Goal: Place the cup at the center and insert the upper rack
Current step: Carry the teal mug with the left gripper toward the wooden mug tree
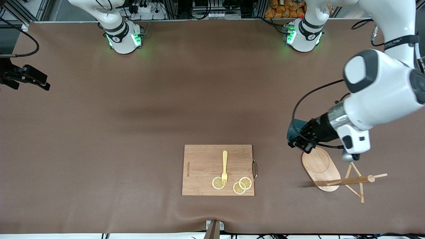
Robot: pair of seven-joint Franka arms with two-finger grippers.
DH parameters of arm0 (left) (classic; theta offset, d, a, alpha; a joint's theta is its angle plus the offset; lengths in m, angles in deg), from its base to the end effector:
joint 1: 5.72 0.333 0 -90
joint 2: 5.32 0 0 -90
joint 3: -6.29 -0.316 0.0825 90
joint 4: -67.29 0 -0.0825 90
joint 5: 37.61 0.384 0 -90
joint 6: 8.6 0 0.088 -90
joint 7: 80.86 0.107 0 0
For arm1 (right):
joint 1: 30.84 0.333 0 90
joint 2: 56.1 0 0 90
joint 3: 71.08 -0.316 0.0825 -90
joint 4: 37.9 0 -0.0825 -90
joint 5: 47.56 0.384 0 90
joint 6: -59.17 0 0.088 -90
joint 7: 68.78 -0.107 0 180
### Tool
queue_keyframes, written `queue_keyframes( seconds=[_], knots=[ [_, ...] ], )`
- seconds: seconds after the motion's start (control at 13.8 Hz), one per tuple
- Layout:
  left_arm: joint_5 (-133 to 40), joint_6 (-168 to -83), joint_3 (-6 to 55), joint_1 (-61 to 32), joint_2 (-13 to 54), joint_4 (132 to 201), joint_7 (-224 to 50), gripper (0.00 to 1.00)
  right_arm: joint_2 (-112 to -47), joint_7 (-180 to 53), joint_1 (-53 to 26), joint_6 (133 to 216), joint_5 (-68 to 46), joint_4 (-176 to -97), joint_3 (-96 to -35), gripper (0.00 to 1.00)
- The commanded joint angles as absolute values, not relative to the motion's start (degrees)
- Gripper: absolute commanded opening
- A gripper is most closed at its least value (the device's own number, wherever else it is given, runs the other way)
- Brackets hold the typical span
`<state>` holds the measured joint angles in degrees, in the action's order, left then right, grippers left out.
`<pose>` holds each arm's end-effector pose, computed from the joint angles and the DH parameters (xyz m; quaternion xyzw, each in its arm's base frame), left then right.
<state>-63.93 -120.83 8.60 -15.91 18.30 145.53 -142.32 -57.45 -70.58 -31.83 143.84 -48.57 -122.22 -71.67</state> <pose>0.6804 -0.1754 0.5092 0.8522 0.4639 -0.0653 0.2329 0.5527 -0.0060 0.6497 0.9997 -0.0199 -0.0086 0.0088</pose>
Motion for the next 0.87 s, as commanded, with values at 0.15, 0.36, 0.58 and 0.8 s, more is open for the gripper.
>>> queue_keyframes(
  seconds=[0.15, 0.36, 0.58, 0.8],
  knots=[
    [-78.4, -119.3, 9.2, -9.1, 18.8, 146.6, -134.4, 0.0, -57.8, -70.4, -32.5, 143.3, -48.4, -121.2, -72.4, 1.0],
    [-84.2, -119.3, 9.1, -6.6, 19.8, 146.4, -132.5, 0.0, -57.8, -70.4, -32.9, 143.2, -48.4, -121.2, -72.4, 1.0],
    [-89.3, -119.3, 9.1, -2.9, 21.0, 146.3, -127.9, 0.0, -57.8, -70.4, -32.6, 142.8, -48.4, -121.2, -72.4, 1.0],
    [-98.6, -120.0, 8.9, -0.2, 22.5, 146.4, -123.2, 0.0, -57.8, -70.5, -32.5, 142.8, -48.4, -121.2, -72.4, 1.0]
  ],
)
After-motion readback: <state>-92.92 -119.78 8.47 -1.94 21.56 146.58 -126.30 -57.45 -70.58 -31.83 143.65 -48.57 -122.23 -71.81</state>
